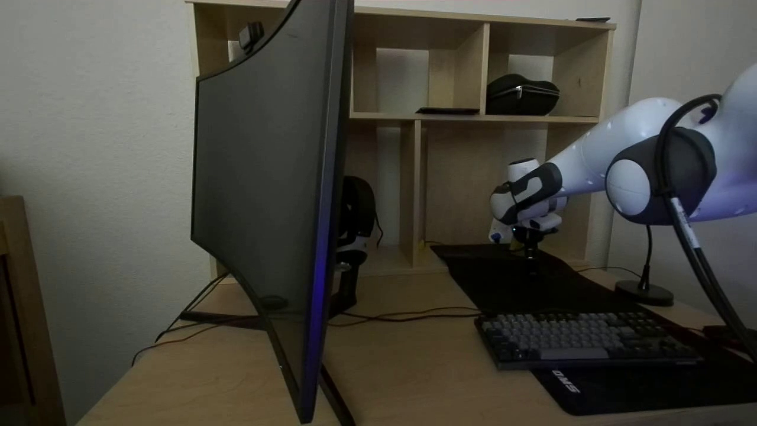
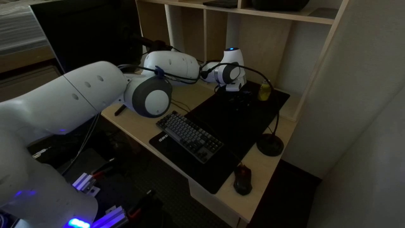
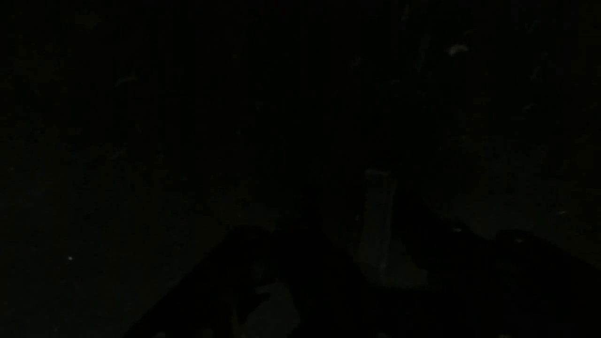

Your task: Switch on the desk lamp

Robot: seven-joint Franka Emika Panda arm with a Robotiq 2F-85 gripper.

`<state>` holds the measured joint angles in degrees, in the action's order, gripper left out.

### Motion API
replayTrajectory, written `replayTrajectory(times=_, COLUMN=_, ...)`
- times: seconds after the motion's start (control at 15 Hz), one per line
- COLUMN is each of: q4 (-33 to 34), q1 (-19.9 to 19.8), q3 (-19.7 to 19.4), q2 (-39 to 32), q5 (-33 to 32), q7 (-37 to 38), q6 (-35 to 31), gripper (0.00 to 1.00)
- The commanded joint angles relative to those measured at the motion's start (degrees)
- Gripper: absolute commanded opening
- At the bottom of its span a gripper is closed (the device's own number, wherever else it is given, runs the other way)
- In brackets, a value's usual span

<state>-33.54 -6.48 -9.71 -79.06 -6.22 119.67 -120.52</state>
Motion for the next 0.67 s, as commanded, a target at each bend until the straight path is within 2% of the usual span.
replayTrajectory(times=0.0, q4=2.5, q1=-0.7, q3=0.1, q2=-1.9, q5=0.0, q7=-1.2, q6=-0.4, gripper=0.16)
replayTrajectory(times=0.13, q4=2.5, q1=-0.8, q3=-0.1, q2=-2.0, q5=-0.2, q7=-1.1, q6=-0.4, gripper=0.02)
replayTrajectory(times=0.4, q4=2.6, q1=-0.9, q3=-0.3, q2=-2.2, q5=-0.2, q7=-1.0, q6=-0.4, gripper=0.06)
replayTrajectory(times=0.47, q4=2.6, q1=-0.9, q3=-0.3, q2=-2.1, q5=-0.1, q7=-0.4, q6=0.0, gripper=0.12)
replayTrajectory(times=0.53, q4=2.5, q1=-0.9, q3=-0.3, q2=-1.8, q5=0.0, q7=-0.4, q6=0.8, gripper=0.47)
replayTrajectory(times=0.6, q4=2.4, q1=-1.1, q3=0.2, q2=-1.5, q5=0.4, q7=-0.8, q6=0.8, gripper=0.48)
